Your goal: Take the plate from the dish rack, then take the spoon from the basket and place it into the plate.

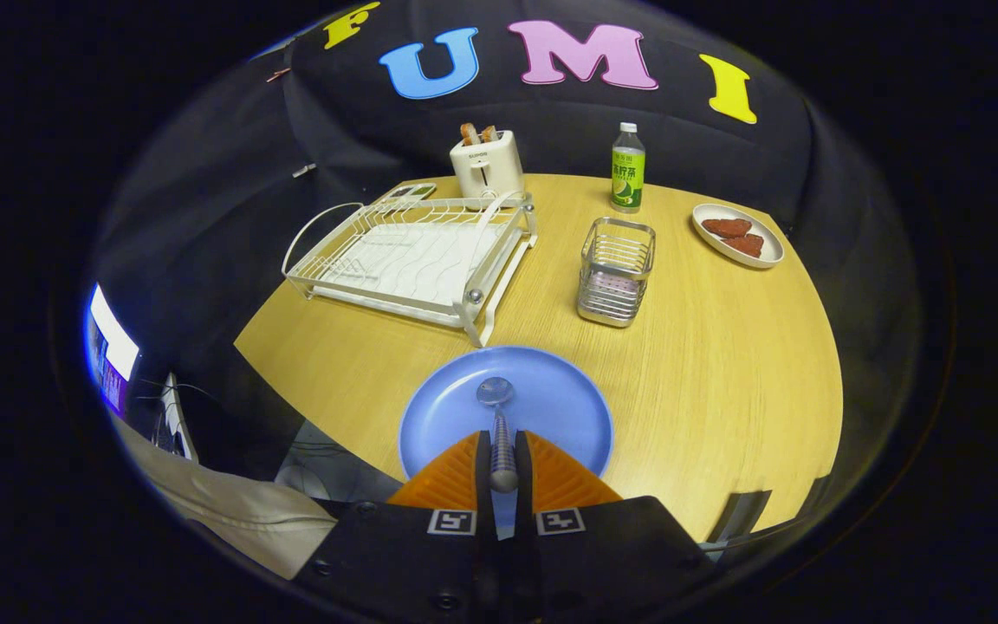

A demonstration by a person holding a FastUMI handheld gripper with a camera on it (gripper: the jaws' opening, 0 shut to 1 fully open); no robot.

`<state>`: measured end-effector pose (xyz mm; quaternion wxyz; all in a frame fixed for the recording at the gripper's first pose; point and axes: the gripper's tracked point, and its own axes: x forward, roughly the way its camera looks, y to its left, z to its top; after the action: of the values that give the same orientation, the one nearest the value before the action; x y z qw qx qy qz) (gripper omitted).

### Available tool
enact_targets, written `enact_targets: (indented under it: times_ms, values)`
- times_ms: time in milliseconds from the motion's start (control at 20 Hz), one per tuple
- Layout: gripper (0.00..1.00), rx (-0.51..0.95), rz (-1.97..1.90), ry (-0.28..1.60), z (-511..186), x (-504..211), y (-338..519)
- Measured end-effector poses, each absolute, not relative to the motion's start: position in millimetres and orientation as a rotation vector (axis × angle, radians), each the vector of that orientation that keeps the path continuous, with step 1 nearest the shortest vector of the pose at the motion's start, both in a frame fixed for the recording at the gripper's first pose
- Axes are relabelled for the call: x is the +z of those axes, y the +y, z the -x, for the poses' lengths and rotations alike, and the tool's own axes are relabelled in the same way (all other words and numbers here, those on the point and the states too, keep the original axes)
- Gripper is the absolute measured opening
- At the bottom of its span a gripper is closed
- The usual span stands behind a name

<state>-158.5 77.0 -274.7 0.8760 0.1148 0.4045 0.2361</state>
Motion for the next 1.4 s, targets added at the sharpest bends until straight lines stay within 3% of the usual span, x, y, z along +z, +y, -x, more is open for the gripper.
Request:
enact_targets:
  times_ms: [500,1000,1100,1250,1300,1400]
  values:
    - [0.11,0.537,-0.222,0.916,165.3,-307.5,92.1]
    - [0.2,0.473,-0.187,0.953,166.8,-332.0,90.5]
    - [0.3,0.463,-0.202,0.942,162.0,-330.0,88.5]
    - [0.62,0.455,-0.212,0.942,161.4,-330.6,85.8]
    - [0.65,0.451,-0.216,0.942,160.4,-331.3,85.3]
    - [0.84,0.447,-0.222,0.943,159.5,-330.9,85.3]
